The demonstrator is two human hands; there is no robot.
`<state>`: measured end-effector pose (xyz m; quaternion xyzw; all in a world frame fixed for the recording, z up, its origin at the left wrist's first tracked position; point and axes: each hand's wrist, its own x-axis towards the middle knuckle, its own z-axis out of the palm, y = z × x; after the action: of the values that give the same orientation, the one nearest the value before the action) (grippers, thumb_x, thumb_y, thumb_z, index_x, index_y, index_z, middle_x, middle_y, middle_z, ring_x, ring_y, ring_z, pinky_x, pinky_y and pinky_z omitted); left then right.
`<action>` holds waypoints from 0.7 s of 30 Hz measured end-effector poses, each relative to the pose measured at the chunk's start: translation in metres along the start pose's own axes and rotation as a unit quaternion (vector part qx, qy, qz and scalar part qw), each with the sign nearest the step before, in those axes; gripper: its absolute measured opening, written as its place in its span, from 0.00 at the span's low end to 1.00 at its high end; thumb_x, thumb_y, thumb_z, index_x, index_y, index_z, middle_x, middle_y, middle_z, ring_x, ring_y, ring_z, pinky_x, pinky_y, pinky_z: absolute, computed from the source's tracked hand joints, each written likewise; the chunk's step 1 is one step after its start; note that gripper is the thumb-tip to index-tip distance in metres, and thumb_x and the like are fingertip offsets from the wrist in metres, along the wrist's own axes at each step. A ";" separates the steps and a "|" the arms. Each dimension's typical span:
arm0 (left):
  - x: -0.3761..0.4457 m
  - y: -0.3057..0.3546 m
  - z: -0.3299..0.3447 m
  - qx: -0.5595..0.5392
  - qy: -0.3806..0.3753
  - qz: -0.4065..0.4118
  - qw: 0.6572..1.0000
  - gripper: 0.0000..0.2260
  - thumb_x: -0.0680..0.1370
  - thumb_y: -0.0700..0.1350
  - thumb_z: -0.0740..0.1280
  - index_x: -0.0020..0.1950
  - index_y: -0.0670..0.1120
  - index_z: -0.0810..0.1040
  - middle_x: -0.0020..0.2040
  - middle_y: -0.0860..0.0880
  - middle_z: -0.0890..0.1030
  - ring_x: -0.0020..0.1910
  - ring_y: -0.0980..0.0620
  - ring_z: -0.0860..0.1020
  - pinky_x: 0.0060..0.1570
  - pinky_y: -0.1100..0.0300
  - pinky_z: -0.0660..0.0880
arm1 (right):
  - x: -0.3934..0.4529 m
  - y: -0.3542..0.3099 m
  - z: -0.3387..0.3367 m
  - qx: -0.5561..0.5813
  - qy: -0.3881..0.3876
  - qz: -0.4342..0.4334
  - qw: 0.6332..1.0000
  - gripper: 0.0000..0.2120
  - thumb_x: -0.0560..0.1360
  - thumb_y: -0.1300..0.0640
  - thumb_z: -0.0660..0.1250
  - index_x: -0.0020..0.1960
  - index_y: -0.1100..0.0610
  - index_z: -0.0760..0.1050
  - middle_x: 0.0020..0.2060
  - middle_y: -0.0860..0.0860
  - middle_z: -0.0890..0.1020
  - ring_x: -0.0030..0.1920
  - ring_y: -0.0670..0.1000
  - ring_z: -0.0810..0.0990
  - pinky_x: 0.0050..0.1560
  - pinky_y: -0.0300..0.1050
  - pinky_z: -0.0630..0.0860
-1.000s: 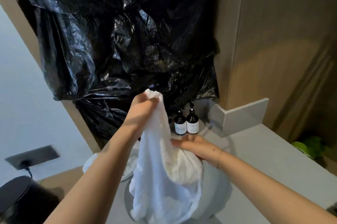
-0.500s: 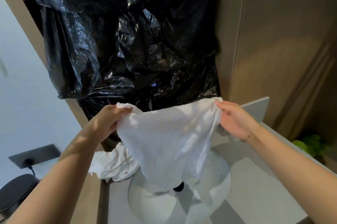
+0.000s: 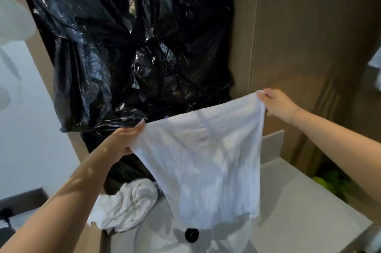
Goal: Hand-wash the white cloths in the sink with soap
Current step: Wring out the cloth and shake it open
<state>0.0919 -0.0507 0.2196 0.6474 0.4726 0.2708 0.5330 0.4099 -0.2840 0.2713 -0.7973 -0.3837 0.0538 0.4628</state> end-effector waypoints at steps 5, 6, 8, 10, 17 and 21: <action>-0.009 0.036 -0.009 -0.237 -0.084 -0.020 0.968 0.11 0.74 0.50 0.73 0.48 0.42 0.82 0.43 0.46 0.84 0.42 0.49 0.82 0.47 0.48 0.80 | 0.001 0.004 -0.018 0.283 -0.017 0.193 0.939 0.16 0.77 0.55 0.68 0.61 0.61 0.72 0.51 0.51 0.77 0.49 0.50 0.76 0.55 0.44 0.72; -0.010 0.045 -0.013 -0.276 -0.098 -0.027 0.956 0.06 0.74 0.45 0.72 0.44 0.43 0.82 0.41 0.48 0.83 0.39 0.51 0.81 0.45 0.49 0.81 | 0.001 0.004 -0.023 0.344 -0.044 0.228 0.910 0.17 0.75 0.55 0.69 0.61 0.60 0.72 0.52 0.52 0.77 0.49 0.49 0.77 0.53 0.43 0.74; -0.012 0.055 -0.017 -0.334 -0.123 -0.029 0.934 0.02 0.74 0.38 0.69 0.45 0.41 0.80 0.43 0.48 0.81 0.42 0.52 0.80 0.43 0.52 0.82 | 0.001 0.004 -0.030 0.417 -0.083 0.258 0.867 0.20 0.74 0.58 0.70 0.64 0.59 0.70 0.57 0.53 0.76 0.53 0.50 0.78 0.48 0.44 0.80; -0.012 0.059 -0.017 -0.356 -0.115 -0.012 0.927 0.03 0.76 0.34 0.66 0.49 0.39 0.77 0.43 0.46 0.81 0.44 0.51 0.81 0.43 0.52 0.82 | 0.002 0.003 -0.033 0.429 -0.078 0.236 0.869 0.22 0.76 0.64 0.67 0.69 0.62 0.68 0.59 0.54 0.77 0.56 0.51 0.78 0.53 0.45 0.79; 0.004 0.051 -0.018 0.136 0.184 0.245 0.942 0.14 0.80 0.42 0.65 0.35 0.40 0.72 0.36 0.41 0.76 0.38 0.44 0.74 0.42 0.54 0.70 | -0.002 -0.007 -0.027 -0.131 0.093 -0.100 0.982 0.14 0.80 0.63 0.62 0.35 0.57 0.74 0.32 0.49 0.74 0.39 0.53 0.73 0.37 0.40 0.69; 0.000 0.063 -0.017 0.271 0.208 0.189 0.920 0.19 0.80 0.50 0.65 0.38 0.35 0.76 0.32 0.41 0.80 0.39 0.40 0.79 0.43 0.54 0.73 | 0.007 -0.013 -0.028 -0.108 0.112 -0.036 0.987 0.10 0.79 0.60 0.65 0.41 0.63 0.80 0.36 0.59 0.78 0.39 0.57 0.76 0.42 0.45 0.74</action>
<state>0.0978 -0.0422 0.2843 0.7737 0.4970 0.3566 0.1653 0.4200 -0.2959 0.2991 -0.8294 -0.3615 -0.0938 0.4154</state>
